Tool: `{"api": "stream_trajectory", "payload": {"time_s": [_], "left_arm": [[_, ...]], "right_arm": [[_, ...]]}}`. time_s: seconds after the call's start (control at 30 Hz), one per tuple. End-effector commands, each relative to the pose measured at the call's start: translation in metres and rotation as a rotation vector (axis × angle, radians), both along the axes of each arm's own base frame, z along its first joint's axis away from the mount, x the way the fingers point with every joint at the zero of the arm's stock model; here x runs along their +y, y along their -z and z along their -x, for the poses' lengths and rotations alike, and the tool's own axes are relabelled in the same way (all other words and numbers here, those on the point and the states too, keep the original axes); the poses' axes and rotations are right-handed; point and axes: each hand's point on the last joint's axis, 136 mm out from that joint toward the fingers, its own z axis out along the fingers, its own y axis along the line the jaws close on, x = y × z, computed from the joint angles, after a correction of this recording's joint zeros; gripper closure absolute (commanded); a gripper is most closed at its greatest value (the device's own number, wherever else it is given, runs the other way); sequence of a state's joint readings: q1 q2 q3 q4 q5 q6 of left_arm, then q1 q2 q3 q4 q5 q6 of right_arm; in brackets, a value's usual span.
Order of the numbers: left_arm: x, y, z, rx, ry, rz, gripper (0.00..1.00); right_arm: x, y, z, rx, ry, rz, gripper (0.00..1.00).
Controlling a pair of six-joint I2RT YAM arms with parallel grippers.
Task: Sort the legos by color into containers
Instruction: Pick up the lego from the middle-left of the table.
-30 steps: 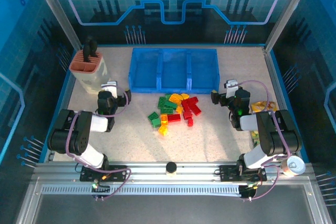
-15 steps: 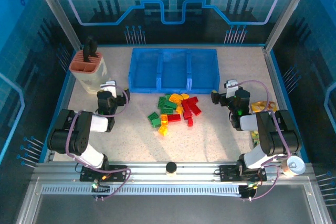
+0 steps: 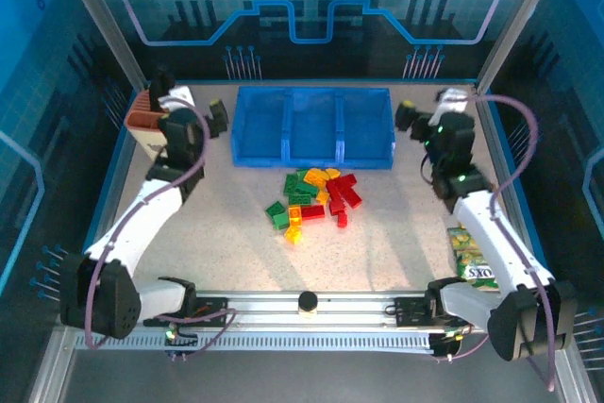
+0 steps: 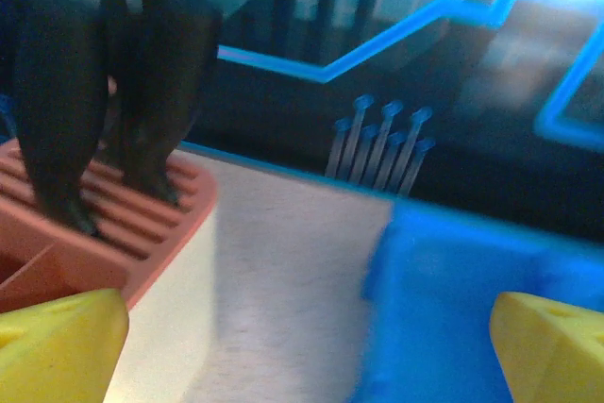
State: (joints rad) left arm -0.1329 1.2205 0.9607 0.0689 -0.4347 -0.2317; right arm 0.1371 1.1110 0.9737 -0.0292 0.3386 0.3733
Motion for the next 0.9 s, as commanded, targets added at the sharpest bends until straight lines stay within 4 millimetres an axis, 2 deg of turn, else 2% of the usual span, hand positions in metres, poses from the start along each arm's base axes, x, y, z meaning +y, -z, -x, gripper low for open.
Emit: {"api": "stream_trajectory", "payload": {"time_s": [0.0,0.1,0.2,0.33,0.53,0.77,0.87], "left_arm": [[-0.027,0.059,0.038,0.319,0.169,0.369,0.01],[-0.058,0.053,0.06,0.416,0.235,0.369,0.01],[-0.087,0.051,0.088,0.477,0.297,0.295,0.01],[-0.119,0.063,0.12,0.546,0.377,0.316,0.01],[-0.149,0.112,0.157,0.624,0.442,0.326,0.05],[-0.179,0.173,0.17,0.699,0.526,0.275,0.12],[-0.194,0.188,0.175,0.72,0.573,0.249,0.16]], "right_arm": [[-0.024,0.08,0.052,0.439,0.161,-0.236,0.0],[0.008,0.075,0.056,0.457,0.032,-0.267,0.0],[0.026,0.067,0.064,0.437,-0.027,-0.242,0.0],[0.051,0.065,0.069,0.462,-0.156,-0.224,0.0],[0.09,0.087,0.083,0.59,-0.323,-0.14,0.01],[0.128,0.125,0.106,0.64,-0.475,-0.054,0.1],[0.145,0.146,0.115,0.667,-0.521,-0.037,0.16]]}}
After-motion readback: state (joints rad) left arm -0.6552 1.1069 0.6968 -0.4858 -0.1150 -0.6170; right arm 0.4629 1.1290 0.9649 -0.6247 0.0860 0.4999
